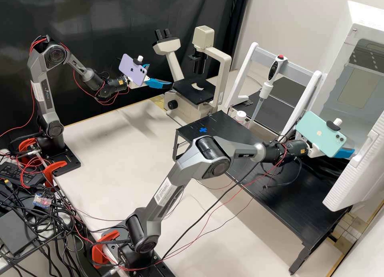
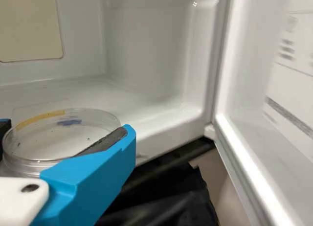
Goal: Move the petri dish to the incubator
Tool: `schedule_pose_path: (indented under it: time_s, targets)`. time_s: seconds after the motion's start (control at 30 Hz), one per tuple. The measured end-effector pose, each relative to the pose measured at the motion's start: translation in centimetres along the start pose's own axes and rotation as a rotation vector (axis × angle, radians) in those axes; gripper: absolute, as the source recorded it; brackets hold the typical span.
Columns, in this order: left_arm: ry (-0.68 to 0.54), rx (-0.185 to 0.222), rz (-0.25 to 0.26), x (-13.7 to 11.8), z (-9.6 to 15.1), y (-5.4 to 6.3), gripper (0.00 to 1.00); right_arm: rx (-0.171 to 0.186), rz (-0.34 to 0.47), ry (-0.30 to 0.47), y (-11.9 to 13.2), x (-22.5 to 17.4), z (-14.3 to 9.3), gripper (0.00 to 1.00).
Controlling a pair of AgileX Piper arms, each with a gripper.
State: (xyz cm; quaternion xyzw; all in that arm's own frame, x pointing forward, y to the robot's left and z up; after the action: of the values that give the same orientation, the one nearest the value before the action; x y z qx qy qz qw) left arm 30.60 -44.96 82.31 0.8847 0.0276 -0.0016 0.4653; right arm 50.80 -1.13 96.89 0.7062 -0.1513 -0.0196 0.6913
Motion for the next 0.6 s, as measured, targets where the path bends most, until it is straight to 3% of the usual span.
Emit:
schedule_pose_path:
  time_s: [0.1,0.2,0.27,0.6]
  targets:
    - [0.000,0.000,0.000,0.0,0.0,0.0,1.00,0.010,0.014,-0.017,-0.4,1.1,-0.3,0.00]
    - [0.000,0.000,0.000,0.0,0.0,0.0,1.00,-0.004,0.016,-0.038,-0.6,1.8,-0.2,0.00]
    - [0.000,0.000,0.000,0.0,0.0,0.0,1.00,0.013,0.022,-0.052,-0.7,2.3,-0.1,0.00]
    - [0.000,0.000,0.000,0.0,0.0,0.0,1.00,-0.021,-0.002,-0.109,-1.6,3.9,0.7,0.00]
